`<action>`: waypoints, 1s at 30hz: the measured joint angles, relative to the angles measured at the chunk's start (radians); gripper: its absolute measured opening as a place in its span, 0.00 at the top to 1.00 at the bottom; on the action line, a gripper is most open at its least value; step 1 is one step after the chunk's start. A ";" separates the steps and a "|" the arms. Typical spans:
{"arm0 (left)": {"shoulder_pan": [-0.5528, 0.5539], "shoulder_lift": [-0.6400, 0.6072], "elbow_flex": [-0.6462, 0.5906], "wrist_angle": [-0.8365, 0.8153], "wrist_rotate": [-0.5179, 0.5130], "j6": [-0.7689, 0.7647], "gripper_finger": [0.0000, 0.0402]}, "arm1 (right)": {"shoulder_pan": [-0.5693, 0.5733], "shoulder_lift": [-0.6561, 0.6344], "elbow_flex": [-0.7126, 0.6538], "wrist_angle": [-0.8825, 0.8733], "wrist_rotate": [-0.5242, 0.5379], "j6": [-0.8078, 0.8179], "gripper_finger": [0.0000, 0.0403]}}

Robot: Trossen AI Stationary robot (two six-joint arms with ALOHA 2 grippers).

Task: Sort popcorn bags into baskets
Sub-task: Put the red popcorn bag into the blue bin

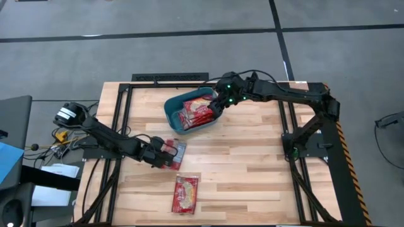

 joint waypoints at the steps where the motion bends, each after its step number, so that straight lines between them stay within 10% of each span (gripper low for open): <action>1: 0.000 0.002 0.000 0.011 0.008 -0.001 0.82 | 0.005 0.000 0.000 0.000 0.000 0.000 0.62; 5: 0.000 0.000 0.000 0.053 0.032 0.027 0.97 | 0.022 0.000 0.000 -0.009 -0.010 -0.020 0.65; 17: 0.000 0.004 0.113 0.114 0.167 0.293 0.99 | 0.098 0.001 0.000 -0.047 -0.207 -0.178 0.64; 30: 0.000 0.003 0.437 -0.291 0.008 0.577 1.00 | 0.183 0.004 0.000 -0.034 -0.216 -0.148 0.32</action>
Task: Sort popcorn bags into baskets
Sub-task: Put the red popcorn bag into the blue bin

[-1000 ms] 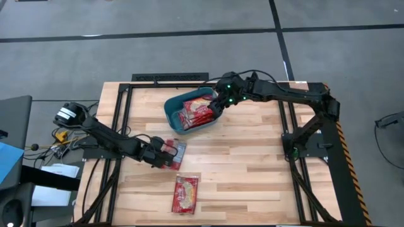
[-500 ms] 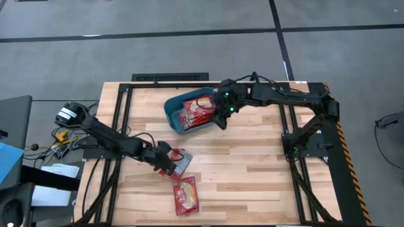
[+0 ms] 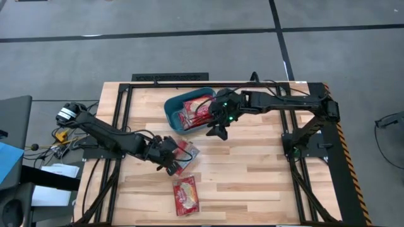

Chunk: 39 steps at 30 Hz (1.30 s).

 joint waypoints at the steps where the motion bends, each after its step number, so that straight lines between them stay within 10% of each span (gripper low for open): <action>1: 0.000 0.000 0.025 -0.017 -0.020 0.027 1.00 | 0.002 0.007 0.000 0.013 0.000 0.007 0.31; 11: 0.005 -0.001 0.204 -0.090 -0.201 0.277 1.00 | 0.032 0.072 0.002 0.127 0.002 0.056 0.29; 28: 0.050 -0.001 0.265 -0.017 -0.224 0.377 1.00 | 0.036 0.079 0.000 0.209 -0.010 0.071 0.31; 39: 0.091 -0.001 0.265 0.008 -0.199 0.404 0.95 | 0.028 0.079 0.000 0.205 -0.032 0.059 0.85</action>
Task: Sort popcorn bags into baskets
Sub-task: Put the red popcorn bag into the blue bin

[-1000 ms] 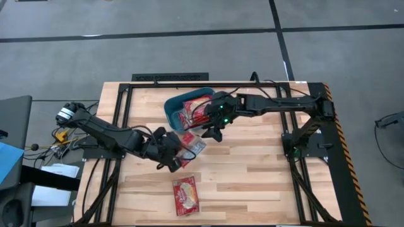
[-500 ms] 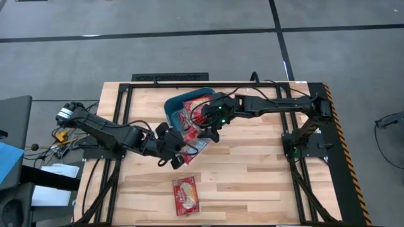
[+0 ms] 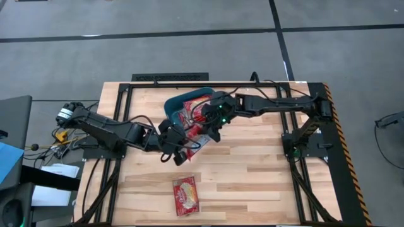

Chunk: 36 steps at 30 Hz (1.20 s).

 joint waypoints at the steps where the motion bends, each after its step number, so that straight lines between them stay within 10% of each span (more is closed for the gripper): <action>1: 0.003 0.000 0.000 0.002 -0.004 0.000 0.93 | -0.001 0.000 0.000 -0.001 0.001 -0.009 0.91; 18: 0.017 -0.162 0.003 -0.254 -0.163 -0.058 0.66 | -0.142 0.003 0.000 -0.005 0.013 0.057 0.95; 36: 0.041 -0.318 0.002 -0.338 -0.311 -0.122 0.65 | -0.452 0.015 0.000 0.024 -0.008 0.116 0.96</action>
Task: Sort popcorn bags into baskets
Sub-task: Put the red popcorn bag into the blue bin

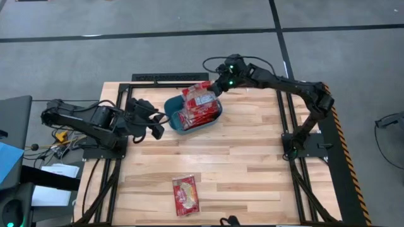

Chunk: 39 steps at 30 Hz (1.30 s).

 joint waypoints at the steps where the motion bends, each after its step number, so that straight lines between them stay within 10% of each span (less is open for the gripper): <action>1: 0.005 0.004 0.000 -0.002 0.006 -0.001 0.65 | 0.001 0.015 0.001 0.016 -0.006 0.002 0.95; 18: 0.013 0.016 -0.001 -0.015 0.029 -0.017 0.65 | -0.019 0.149 0.000 -0.006 -0.048 0.002 0.83; 29: 0.013 0.016 -0.001 -0.020 0.034 -0.018 0.65 | -0.035 0.120 0.000 -0.084 0.021 -0.095 0.57; 39: -0.013 0.024 -0.025 -0.096 0.281 -0.122 0.65 | -0.088 0.116 0.184 -0.432 0.021 -0.197 0.44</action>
